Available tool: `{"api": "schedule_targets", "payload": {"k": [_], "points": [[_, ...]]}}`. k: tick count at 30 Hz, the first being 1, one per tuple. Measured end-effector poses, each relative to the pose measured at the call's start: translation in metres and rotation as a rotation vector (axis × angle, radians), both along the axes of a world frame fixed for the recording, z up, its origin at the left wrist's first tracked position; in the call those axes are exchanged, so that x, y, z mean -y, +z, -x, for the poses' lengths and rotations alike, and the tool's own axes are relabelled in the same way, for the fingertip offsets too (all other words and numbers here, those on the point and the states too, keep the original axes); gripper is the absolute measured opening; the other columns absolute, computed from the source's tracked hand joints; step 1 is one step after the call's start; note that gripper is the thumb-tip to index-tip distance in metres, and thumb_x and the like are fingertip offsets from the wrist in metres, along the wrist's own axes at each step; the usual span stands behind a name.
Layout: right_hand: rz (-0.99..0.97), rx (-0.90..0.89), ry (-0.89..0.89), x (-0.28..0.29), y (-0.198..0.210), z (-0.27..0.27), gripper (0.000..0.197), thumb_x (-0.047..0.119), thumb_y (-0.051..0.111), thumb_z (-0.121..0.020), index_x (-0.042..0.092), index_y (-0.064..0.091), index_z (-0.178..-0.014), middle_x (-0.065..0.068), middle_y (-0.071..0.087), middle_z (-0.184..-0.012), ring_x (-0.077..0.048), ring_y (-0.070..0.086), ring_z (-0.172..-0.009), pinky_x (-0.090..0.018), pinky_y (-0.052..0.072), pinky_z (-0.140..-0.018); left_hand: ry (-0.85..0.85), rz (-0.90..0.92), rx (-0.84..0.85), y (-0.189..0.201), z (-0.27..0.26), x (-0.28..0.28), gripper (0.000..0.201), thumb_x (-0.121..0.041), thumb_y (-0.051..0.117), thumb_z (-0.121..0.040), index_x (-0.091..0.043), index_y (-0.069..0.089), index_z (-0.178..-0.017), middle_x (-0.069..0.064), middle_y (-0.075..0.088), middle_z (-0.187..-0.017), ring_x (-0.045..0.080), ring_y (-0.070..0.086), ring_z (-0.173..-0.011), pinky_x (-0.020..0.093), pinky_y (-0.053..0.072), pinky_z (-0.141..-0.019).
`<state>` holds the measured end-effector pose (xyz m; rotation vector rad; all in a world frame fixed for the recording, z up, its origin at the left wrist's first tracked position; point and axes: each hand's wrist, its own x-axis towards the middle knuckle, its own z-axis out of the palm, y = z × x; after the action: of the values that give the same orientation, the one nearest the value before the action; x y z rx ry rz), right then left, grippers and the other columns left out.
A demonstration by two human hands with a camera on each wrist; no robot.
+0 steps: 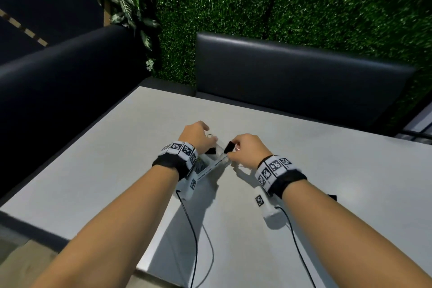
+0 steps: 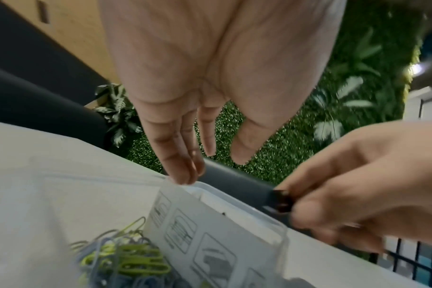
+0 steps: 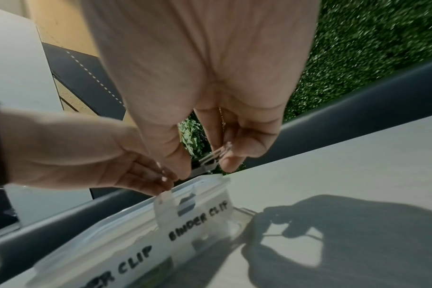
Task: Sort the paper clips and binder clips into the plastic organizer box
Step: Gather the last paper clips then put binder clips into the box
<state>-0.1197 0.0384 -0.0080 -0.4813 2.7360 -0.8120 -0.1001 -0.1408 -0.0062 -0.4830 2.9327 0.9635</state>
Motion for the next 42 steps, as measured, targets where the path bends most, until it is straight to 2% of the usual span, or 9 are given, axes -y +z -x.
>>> {"api": "schedule_targets", "payload": {"k": [4,7,13,17,25,30,33,38,42], "points": [[0.013,0.011,0.016,0.026,0.005,0.001,0.041,0.025,0.073,-0.078,0.009,0.069,-0.116,-0.008,0.07,-0.107,-0.021,0.067,-0.091,-0.032,0.057,-0.076,0.027,-0.033,-0.052,0.0,-0.015,0.003,0.033,-0.03,0.059,-0.093,-0.018,0.061,-0.124,0.005,0.071,-0.104,0.021,0.062,-0.088,0.027,0.046,-0.076],[0.075,-0.008,0.008,0.025,0.008,-0.011,0.056,0.027,0.071,-0.084,0.011,0.057,-0.135,-0.007,0.061,-0.13,-0.026,0.062,-0.113,-0.036,0.054,-0.09,-0.051,-0.023,-0.104,0.001,-0.031,-0.012,0.025,-0.026,0.058,-0.093,-0.018,0.067,-0.115,0.004,0.072,-0.101,0.019,0.065,-0.087,0.028,0.05,-0.078],[-0.046,-0.089,-0.111,-0.066,0.009,-0.043,0.037,0.025,0.06,-0.09,0.015,0.061,-0.125,-0.008,0.066,-0.117,-0.025,0.064,-0.103,-0.037,0.053,-0.088,-0.334,0.017,-0.11,0.003,-0.035,-0.099,0.033,-0.013,0.055,-0.085,-0.02,0.069,-0.113,0.005,0.068,-0.103,0.024,0.065,-0.096,0.034,0.052,-0.084],[-0.206,-0.051,-0.327,-0.16,0.01,-0.058,0.029,0.028,0.061,-0.087,0.015,0.064,-0.113,-0.008,0.069,-0.109,-0.027,0.066,-0.097,-0.036,0.054,-0.082,-0.515,0.1,-0.005,-0.008,-0.017,-0.173,0.037,-0.03,0.062,-0.089,-0.022,0.062,-0.125,0.008,0.06,-0.125,0.028,0.06,-0.113,0.04,0.05,-0.096],[-0.42,0.205,-0.486,-0.23,-0.022,-0.084,0.089,0.062,0.082,-0.06,0.012,0.046,-0.125,-0.012,0.052,-0.123,-0.034,0.053,-0.117,-0.047,0.052,-0.094,-0.56,0.351,0.106,-0.046,0.0,-0.23,0.049,-0.041,0.05,-0.093,-0.031,0.049,-0.14,0.016,0.044,-0.136,0.037,0.042,-0.125,0.049,0.047,-0.098],[-0.435,0.139,-0.451,-0.238,-0.043,-0.09,0.045,0.047,0.079,-0.072,0.015,0.057,-0.095,-0.009,0.061,-0.102,-0.033,0.062,-0.102,-0.038,0.055,-0.082,-0.558,0.313,0.074,-0.062,-0.001,-0.223,0.035,-0.034,0.06,-0.093,-0.036,0.061,-0.128,0.011,0.043,-0.128,0.036,0.041,-0.121,0.045,0.046,-0.1],[-0.329,0.087,-0.466,-0.242,-0.048,-0.096,0.014,0.018,0.07,-0.082,0.007,0.064,-0.088,-0.009,0.065,-0.091,-0.03,0.065,-0.091,-0.032,0.054,-0.072,-0.552,0.264,0.08,-0.061,-0.002,-0.216,0.036,-0.026,0.065,-0.093,-0.027,0.063,-0.128,0.013,0.041,-0.129,0.036,0.054,-0.113,0.04,0.049,-0.099],[-0.278,0.028,-0.542,-0.252,-0.057,-0.106,0.018,0.003,0.061,-0.081,0.01,0.07,-0.095,-0.011,0.052,-0.111,-0.031,0.061,-0.094,-0.041,0.055,-0.088,-0.537,0.194,0.034,-0.065,-0.01,-0.209,0.032,-0.017,0.066,-0.09,-0.016,0.067,-0.123,0.01,0.044,-0.132,0.032,0.063,-0.104,0.034,0.051,-0.096],[-0.27,-0.011,-0.487,-0.255,-0.054,-0.109,0.029,-0.009,0.049,-0.084,0.014,0.062,-0.095,-0.011,0.054,-0.11,-0.023,0.054,-0.084,-0.032,0.051,-0.079,-0.529,0.195,0.014,-0.065,-0.014,-0.209,0.033,-0.019,0.066,-0.091,-0.016,0.066,-0.124,0.009,0.05,-0.13,0.032,0.061,-0.109,0.039,0.051,-0.098]]}}
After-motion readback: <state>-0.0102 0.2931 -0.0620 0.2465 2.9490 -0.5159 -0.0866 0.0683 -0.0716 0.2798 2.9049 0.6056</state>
